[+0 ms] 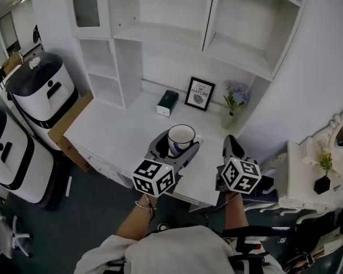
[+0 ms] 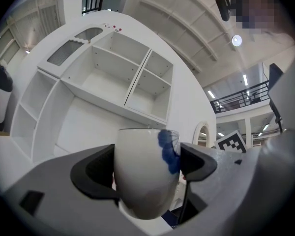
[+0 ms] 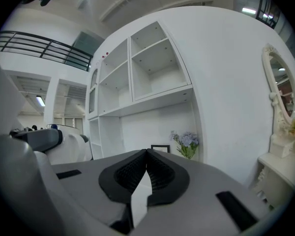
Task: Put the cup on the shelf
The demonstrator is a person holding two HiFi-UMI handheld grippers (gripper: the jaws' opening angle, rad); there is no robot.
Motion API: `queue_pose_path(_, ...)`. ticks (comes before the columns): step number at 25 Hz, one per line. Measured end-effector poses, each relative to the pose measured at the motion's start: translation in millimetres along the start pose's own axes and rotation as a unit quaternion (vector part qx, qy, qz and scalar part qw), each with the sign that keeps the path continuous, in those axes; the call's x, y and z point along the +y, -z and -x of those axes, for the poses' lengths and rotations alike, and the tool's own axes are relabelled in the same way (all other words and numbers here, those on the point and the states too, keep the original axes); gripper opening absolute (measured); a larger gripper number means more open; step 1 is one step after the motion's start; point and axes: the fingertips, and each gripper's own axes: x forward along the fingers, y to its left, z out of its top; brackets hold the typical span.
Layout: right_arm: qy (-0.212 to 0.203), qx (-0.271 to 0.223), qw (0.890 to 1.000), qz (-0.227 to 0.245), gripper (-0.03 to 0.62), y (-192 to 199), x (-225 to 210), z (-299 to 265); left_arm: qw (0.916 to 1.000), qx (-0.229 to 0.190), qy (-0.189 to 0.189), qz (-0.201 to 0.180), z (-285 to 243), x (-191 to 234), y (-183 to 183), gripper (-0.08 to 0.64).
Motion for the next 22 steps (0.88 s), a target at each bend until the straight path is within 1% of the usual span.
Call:
queue_pose_path(5, 0.012, 0.005, 1.000, 0.004, 0.021, 2.0, -12.0, -4.7, 0.9999, 0.005, 0.006, 0.008, -9.4, 1.6, 9.7, 0.393)
queue_pose_path(9, 0.012, 0.006, 1.000, 0.004, 0.021, 0.7, -16.3, -16.2, 0.9998, 0.014, 0.005, 0.009, -18.8, 6.9, 15.1, 0.393)
queue_pose_path(14, 0.003, -0.007, 1.000, 0.003, 0.021, -13.3, -18.1, -41.2, 0.9998, 0.018, 0.005, -0.004, -36.9, 17.0, 8.1, 0.393)
queue_pose_path(18, 0.007, -0.022, 1.000, 0.005, 0.021, -28.4, -25.6, -57.2, 0.9997, 0.013, 0.007, -0.018, -55.3, 24.6, -5.2, 0.393)
queue_pose_path(22, 0.012, -0.028, 1.000, -0.002, 0.021, -32.0, -35.4, -70.0, 0.9995, 0.016, 0.013, -0.024, -71.4, 29.3, -6.6, 0.393)
